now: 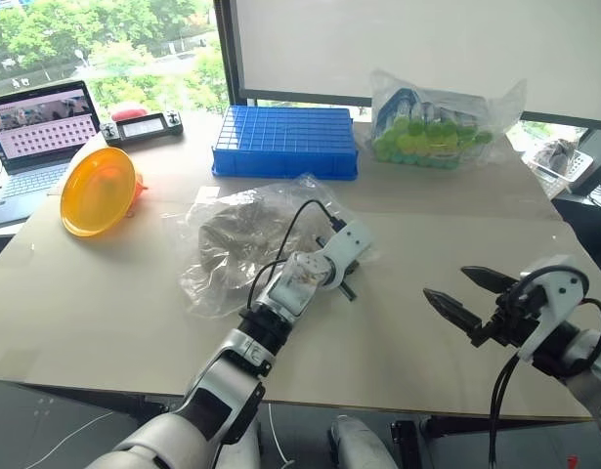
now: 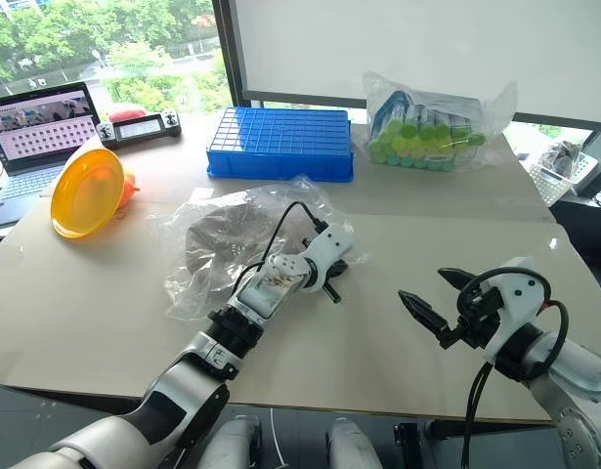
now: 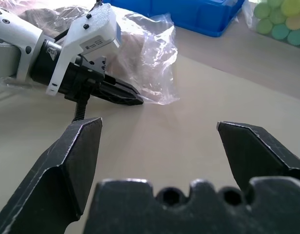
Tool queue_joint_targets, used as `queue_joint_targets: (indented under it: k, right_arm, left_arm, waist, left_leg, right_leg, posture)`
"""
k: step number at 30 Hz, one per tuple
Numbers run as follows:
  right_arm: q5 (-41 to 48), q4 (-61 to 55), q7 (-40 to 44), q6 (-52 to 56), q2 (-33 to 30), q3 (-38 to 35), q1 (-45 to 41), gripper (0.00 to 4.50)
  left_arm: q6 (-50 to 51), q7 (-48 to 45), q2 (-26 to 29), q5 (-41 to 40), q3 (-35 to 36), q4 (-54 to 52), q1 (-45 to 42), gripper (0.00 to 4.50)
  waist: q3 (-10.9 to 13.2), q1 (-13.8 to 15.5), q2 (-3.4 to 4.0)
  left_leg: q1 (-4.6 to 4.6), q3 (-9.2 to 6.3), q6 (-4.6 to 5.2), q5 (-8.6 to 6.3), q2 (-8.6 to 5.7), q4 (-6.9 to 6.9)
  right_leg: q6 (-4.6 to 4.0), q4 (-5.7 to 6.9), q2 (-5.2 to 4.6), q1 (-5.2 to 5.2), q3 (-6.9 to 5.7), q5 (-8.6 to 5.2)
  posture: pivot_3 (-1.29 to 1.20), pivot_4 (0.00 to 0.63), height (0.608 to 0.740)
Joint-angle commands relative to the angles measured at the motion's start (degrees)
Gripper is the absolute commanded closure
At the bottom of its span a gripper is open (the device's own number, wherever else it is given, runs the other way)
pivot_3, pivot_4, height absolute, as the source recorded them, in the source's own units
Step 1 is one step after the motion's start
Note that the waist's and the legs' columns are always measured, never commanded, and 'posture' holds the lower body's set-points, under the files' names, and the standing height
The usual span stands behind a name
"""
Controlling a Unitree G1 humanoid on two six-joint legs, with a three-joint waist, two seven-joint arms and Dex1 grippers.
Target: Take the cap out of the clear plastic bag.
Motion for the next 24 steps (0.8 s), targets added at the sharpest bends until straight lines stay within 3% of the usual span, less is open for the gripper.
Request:
queue_joint_targets:
  k: [1, 6, 10, 17, 22, 24]
  right_arm:
    - [-0.1, -1.9, -0.3, -1.6, -0.1, -1.4, -0.3, 0.00]
    - [0.0, -1.5, 0.1, -1.4, -0.4, -0.6, -0.9, 0.00]
    - [-0.8, 0.2, 1.1, -1.8, -0.9, 1.0, -2.3, 0.00]
    - [-2.2, 3.3, 3.2, -2.1, -1.5, 4.5, -6.9, 0.00]
    - [-3.4, 5.9, 5.4, -2.6, -2.6, 6.9, -10.2, 0.00]
    - [-4.0, 7.3, 6.7, -3.0, -3.3, 8.2, -11.9, 0.00]
  left_arm:
    - [-5.4, 0.6, 2.6, 1.3, -1.2, -2.2, 2.6, 4.48]
    - [-27.3, -2.4, 15.1, 7.1, -6.5, -8.9, 4.5, 4.48]
    - [-39.2, -8.2, 25.0, 5.0, -4.6, -11.9, 6.9, 4.48]
    - [-45.4, -18.4, 31.2, -1.4, -1.5, -13.7, 8.9, 4.48]
    - [-57.4, -19.2, 37.7, 2.4, -1.2, -5.3, 7.2, 4.48]
    - [-58.6, -22.7, 40.9, -2.0, 1.8, -5.5, 8.9, 4.48]
  waist:
    - [0.0, 0.0, 0.01]
    - [0.0, -0.8, 0.01]
    - [0.0, -0.5, 0.02]
    - [0.0, 1.0, 0.04]
    - [0.0, 0.6, 0.03]
    - [0.1, 0.4, 0.02]
  left_leg:
    - [0.00, 0.00, 0.00, 0.00, 0.00, 0.00]
    - [-0.07, 0.02, 0.00, 0.00, 0.03, -0.20]
    - [-0.21, 0.03, 0.00, 0.00, 0.02, -0.20]
    - [-0.34, 0.02, 0.04, -0.04, 0.02, -0.16]
    - [-0.32, 0.02, 0.06, -0.04, 0.04, -0.13]
    - [-0.33, 0.03, 0.07, -0.05, 0.04, -0.16]
  right_leg:
    - [0.00, 0.00, 0.00, 0.00, 0.00, 0.00]
    - [-0.05, 0.02, 0.04, -0.20, 0.09, 0.01]
    - [-0.06, -0.05, 0.01, -0.23, 0.06, 0.00]
    - [-0.07, -0.15, -0.04, -0.25, -0.08, -0.01]
    - [-0.08, -0.15, -0.04, -0.27, -0.08, -0.01]
    - [-0.09, -0.15, -0.04, -0.27, -0.08, -0.02]
  posture:
    - [0.00, 0.150, 0.713]
    - [0.00, 0.150, 0.713]
    - [0.00, 0.150, 0.713]
    - [0.00, 0.150, 0.713]
    - [0.00, 0.150, 0.713]
    - [0.00, 0.150, 0.713]
